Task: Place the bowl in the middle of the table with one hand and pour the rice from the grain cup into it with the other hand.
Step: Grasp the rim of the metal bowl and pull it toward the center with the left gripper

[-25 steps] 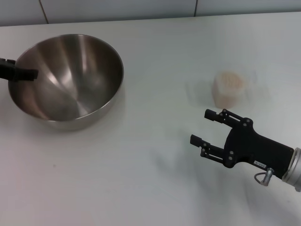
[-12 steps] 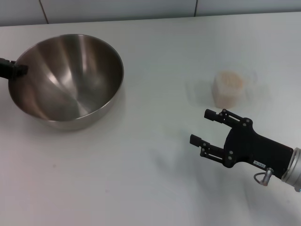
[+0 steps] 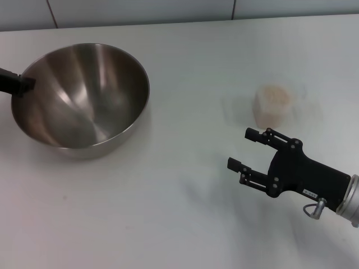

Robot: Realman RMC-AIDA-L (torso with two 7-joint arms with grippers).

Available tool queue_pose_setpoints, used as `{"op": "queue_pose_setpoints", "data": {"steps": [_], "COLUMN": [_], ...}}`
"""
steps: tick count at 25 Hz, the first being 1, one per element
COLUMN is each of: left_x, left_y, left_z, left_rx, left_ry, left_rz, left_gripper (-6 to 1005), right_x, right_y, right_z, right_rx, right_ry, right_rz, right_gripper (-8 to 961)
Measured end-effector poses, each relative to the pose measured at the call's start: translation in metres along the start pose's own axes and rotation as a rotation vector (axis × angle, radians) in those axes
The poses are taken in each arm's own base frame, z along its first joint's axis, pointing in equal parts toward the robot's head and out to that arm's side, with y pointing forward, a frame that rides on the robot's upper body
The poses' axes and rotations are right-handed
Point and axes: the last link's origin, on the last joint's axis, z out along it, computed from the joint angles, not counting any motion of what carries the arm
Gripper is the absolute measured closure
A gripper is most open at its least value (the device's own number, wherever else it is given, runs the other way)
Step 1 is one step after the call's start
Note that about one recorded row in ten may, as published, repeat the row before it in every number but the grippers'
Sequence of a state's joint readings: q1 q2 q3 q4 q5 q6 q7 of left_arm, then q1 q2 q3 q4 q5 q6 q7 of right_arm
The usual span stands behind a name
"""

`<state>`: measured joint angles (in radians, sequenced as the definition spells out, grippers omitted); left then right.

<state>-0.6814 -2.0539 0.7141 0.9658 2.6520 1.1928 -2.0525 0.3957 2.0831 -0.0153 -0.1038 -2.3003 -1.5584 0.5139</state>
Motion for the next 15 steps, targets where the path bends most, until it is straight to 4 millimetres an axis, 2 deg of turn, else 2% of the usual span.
{"op": "queue_pose_setpoints", "data": {"steps": [8, 15], "left_x": [0.007, 0.031], "left_y": [0.004, 0.015], "left_z": [-0.003, -0.012], "left_rx": [-0.033, -0.112], "left_ry": [0.011, 0.057], "left_rz": [0.001, 0.014], "left_gripper": [920, 936], "right_x": [0.0, 0.001], "right_y": [0.0, 0.001], "right_z": [0.0, -0.001], "right_rx": [0.001, 0.004], "right_ry": [-0.003, -0.002], "right_rz": [0.002, 0.006], "right_gripper": [207, 207]}}
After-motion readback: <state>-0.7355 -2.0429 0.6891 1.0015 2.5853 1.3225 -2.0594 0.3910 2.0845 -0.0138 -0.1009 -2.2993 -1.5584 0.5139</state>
